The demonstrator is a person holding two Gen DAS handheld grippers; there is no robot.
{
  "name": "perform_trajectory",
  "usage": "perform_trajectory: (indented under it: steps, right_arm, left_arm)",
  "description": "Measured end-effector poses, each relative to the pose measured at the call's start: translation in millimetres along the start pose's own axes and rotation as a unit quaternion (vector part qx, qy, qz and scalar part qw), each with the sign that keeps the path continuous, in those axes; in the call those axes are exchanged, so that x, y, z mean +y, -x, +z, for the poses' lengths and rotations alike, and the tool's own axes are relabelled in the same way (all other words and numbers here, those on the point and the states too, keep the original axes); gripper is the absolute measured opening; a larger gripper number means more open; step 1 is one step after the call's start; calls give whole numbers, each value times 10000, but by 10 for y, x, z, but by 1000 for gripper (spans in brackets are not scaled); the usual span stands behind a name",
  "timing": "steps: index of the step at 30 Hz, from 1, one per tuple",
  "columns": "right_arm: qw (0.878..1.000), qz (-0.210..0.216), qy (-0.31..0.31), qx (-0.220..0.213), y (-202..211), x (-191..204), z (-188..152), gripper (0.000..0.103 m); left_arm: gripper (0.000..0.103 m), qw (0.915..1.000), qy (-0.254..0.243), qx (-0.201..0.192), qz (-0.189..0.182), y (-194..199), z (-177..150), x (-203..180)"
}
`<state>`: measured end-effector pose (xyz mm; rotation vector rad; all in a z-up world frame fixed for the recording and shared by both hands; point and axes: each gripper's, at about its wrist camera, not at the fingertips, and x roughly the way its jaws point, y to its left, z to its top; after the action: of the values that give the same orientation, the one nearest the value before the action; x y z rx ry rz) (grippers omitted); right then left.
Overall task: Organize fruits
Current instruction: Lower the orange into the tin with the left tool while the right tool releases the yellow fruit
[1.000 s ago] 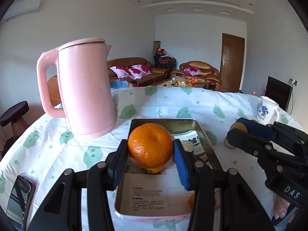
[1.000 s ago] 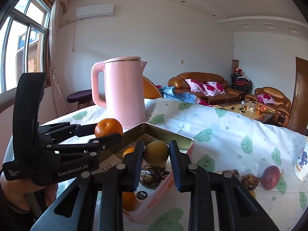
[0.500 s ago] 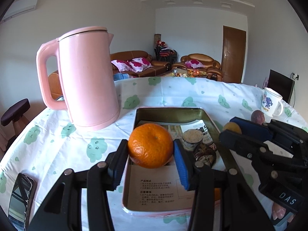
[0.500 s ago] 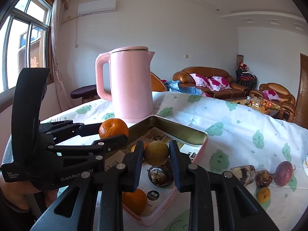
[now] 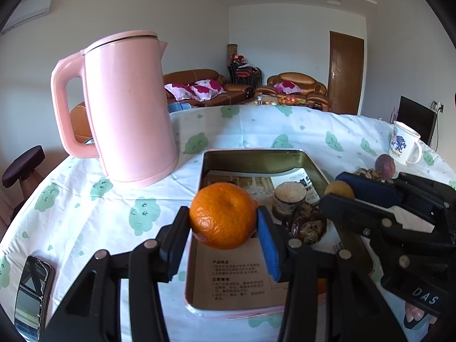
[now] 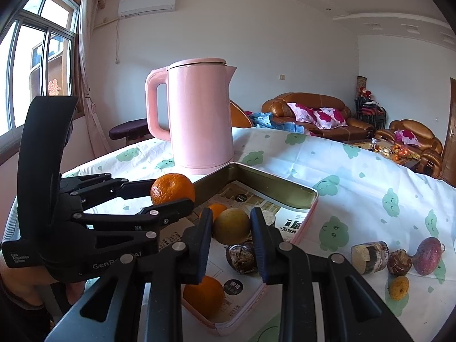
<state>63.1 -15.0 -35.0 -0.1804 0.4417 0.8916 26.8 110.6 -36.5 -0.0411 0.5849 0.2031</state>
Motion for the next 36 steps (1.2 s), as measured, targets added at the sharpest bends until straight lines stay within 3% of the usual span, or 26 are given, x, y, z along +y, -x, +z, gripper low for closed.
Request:
perform_trajectory:
  steps: [21, 23, 26, 28, 36]
  right_arm:
    - [9969, 149, 136, 761, -278, 57, -12, 30]
    - [9970, 72, 133, 764, -274, 60, -17, 32]
    - [9977, 10, 0, 677, -230, 10, -19, 44]
    - [9982, -34, -121, 578, -178, -46, -17, 53]
    - [9970, -626, -94, 450, 242, -386, -14, 55]
  left_arm:
    - [50, 9997, 23, 249, -1, -90, -8, 3]
    - [54, 9997, 63, 248, 18, -87, -10, 30]
    - [61, 9997, 162, 170, 29, -42, -17, 76]
    - [74, 9997, 218, 121, 79, -6, -19, 96]
    - [94, 9993, 93, -298, -211, 216, 134, -218]
